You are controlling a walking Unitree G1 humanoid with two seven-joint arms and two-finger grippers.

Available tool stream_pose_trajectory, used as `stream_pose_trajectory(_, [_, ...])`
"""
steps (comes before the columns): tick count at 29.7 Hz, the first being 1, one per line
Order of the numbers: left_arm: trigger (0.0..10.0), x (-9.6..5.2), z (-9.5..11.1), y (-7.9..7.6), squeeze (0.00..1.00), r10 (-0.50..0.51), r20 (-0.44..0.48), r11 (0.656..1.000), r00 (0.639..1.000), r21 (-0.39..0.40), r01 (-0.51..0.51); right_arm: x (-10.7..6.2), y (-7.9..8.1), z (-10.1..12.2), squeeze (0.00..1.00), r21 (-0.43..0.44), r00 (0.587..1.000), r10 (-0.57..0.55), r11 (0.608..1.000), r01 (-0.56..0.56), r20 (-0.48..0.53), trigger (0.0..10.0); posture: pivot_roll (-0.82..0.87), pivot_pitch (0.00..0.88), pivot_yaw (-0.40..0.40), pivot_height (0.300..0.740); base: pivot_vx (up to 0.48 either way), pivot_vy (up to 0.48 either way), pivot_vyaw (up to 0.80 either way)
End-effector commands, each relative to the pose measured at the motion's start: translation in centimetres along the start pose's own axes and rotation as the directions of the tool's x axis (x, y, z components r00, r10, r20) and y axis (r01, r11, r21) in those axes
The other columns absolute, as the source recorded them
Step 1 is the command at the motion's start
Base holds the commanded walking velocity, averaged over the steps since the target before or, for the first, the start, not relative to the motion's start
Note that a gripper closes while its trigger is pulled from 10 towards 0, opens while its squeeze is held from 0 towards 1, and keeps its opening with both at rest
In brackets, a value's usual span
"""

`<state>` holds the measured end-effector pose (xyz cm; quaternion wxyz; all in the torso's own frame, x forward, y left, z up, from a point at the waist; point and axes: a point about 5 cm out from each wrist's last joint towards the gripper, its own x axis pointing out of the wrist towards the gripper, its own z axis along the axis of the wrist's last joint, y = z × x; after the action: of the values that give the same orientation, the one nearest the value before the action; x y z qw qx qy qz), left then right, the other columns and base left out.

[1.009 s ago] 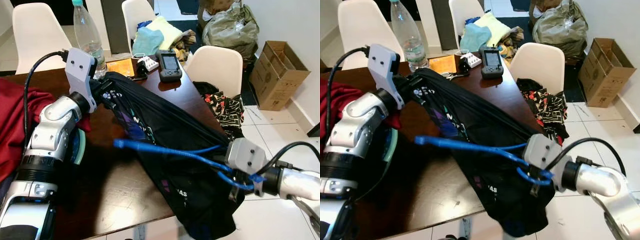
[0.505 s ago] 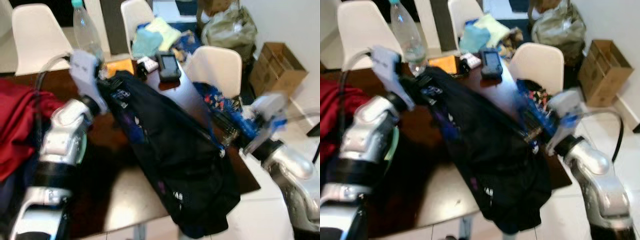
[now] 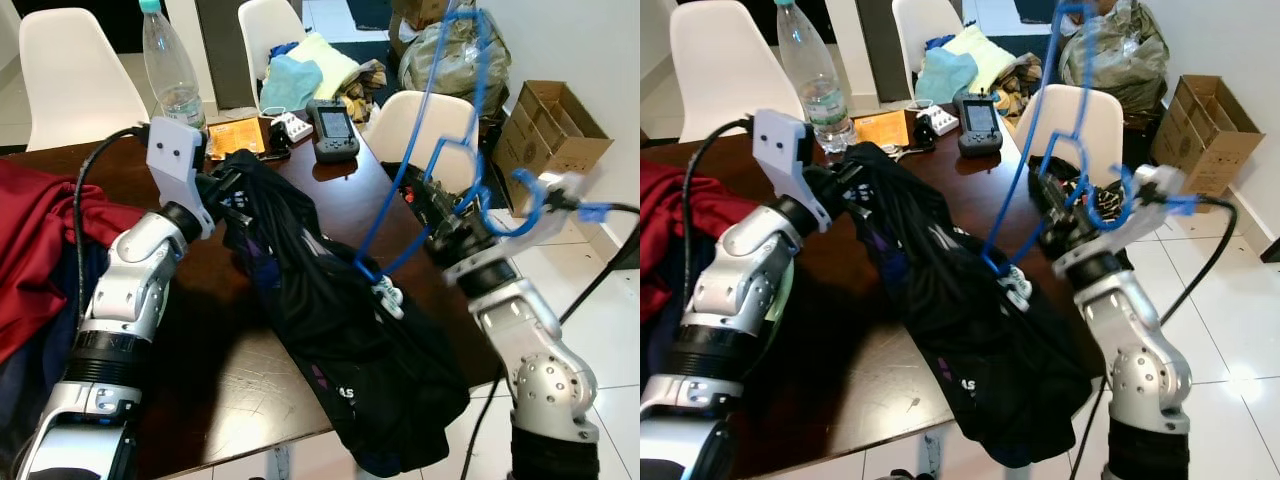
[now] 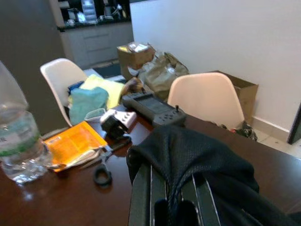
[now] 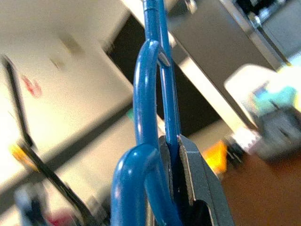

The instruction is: Hang hanger

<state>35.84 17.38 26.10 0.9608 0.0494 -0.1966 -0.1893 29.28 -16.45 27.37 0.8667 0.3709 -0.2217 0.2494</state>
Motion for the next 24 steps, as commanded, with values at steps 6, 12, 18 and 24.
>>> stream_pose_trajectory(6, [10.0, -0.5, 0.3, 1.3, 0.00, 0.040, 0.000, 0.998, 0.999, 0.053, -0.040, 0.1, -1.0, 2.4, 0.00, 0.037, 0.980, -0.088, 0.996, 0.082, 0.180, 0.0, 0.03, 0.174, 0.052, 0.740, 0.000, 0.000, 0.00])
stream_pose_trajectory(12, [10.0, -0.5, 0.7, 1.9, 0.00, 0.054, 0.010, 0.995, 0.999, 0.081, -0.054, 0.0, -1.2, 1.5, 0.00, -0.100, 0.982, -0.137, 0.984, 0.150, 0.130, 0.0, 0.03, 0.176, 0.055, 0.740, 0.000, 0.000, 0.00])
stream_pose_trajectory(18, [10.0, -0.3, 0.6, 0.7, 0.00, -0.010, 0.026, 0.999, 1.000, -0.035, 0.011, 0.0, -1.6, -0.1, 0.00, -0.081, 0.965, -0.226, 0.968, 0.238, 0.132, 0.0, 0.04, 0.178, 0.053, 0.740, 0.000, 0.000, 0.00])
stream_pose_trajectory(24, [10.0, 0.3, -0.3, -4.6, 0.00, -0.190, 0.057, 0.959, 0.980, -0.205, 0.197, 1.1, -0.6, -2.2, 0.00, -0.028, 0.980, -0.185, 0.982, 0.188, 0.076, 0.0, 0.05, 0.178, 0.044, 0.740, 0.000, 0.000, 0.00])
